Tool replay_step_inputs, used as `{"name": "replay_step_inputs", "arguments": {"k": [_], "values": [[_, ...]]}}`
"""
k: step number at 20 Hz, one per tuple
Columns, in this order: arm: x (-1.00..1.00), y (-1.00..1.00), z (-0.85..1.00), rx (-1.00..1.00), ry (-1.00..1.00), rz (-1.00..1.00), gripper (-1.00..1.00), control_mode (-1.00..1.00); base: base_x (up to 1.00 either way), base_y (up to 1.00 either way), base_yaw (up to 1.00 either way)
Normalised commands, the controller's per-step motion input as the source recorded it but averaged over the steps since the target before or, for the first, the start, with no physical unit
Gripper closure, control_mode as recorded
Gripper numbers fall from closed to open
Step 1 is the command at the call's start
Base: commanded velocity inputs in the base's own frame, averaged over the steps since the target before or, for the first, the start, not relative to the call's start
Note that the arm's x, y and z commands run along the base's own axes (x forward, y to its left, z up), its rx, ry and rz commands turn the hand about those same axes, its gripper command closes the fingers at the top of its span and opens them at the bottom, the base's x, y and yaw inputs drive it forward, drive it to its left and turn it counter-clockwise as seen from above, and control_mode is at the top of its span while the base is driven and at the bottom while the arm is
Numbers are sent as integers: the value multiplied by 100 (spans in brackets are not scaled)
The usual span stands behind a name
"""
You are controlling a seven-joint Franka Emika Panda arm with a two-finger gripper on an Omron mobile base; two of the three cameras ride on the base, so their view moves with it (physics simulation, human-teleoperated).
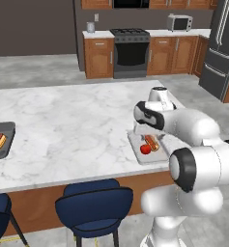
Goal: Place one cooked food and one vegetable from the large plate to each tupperware container.
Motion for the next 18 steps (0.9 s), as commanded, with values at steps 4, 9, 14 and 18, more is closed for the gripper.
{"name": "replay_step_inputs", "arguments": {"k": [4, 9, 14, 18], "values": [[-94, 36, 88, -4, -9, 4, -100, -100, 0, 0, 0], [-80, 53, 67, -9, -10, 3, -100, -100, 0, 0, 0], [-55, 42, 49, -11, -2, 0, -100, -100, 0, 0, 0], [-47, 22, 32, -9, 0, 0, -100, -100, 0, 0, 0]]}}
